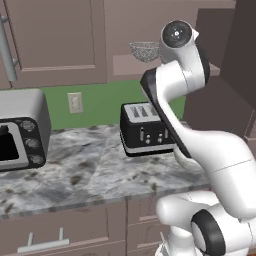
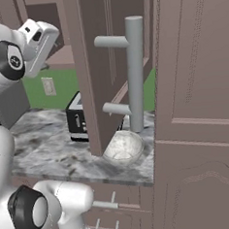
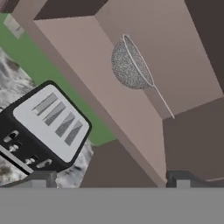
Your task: Open the cabinet and setup a tea strainer by placing it in the bowl upright.
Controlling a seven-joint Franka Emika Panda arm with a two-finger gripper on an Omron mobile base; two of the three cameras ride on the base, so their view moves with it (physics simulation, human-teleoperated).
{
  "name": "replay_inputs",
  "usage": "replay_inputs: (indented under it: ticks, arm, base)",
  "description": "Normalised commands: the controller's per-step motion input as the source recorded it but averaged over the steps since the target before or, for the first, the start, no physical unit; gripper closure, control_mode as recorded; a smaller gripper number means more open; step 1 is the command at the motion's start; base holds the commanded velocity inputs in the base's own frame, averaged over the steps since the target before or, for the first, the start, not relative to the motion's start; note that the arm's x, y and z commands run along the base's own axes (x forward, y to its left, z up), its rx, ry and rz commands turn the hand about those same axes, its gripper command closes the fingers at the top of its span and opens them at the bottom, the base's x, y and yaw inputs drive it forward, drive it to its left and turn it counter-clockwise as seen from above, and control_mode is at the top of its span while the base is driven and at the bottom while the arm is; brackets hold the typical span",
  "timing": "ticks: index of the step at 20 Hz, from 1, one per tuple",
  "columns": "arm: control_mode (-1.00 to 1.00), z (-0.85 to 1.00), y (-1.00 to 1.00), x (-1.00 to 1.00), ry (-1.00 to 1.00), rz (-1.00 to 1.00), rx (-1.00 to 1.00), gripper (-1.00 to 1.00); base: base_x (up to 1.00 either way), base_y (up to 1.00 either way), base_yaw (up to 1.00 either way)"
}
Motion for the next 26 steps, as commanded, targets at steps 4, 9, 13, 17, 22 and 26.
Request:
replay_inputs:
  ticks: [4,9,13,17,22,26]
  arm:
    - [-1.0,0.0,0.0,0.16,-0.08,0.0,-0.19,-1.0]
    - [-1.0,0.0,0.0,0.16,-0.03,0.0,-0.15,-1.0]
    - [-1.0,0.0,-0.04,0.24,0.0,0.01,-0.11,-1.0]
    - [-1.0,0.0,-0.07,0.08,0.0,0.0,-0.01,-1.0]
    - [-1.0,0.0,-0.01,0.05,0.0,0.0,0.0,-1.0]
    - [-1.0,0.0,0.0,0.22,0.0,0.0,0.0,-1.0]
  base:
    - [0.0,0.0,0.0]
    - [0.0,0.0,0.0]
    - [0.0,0.0,0.0]
    - [0.0,0.0,0.0]
    - [0.0,0.0,0.0]
    - [0.0,0.0,0.0]
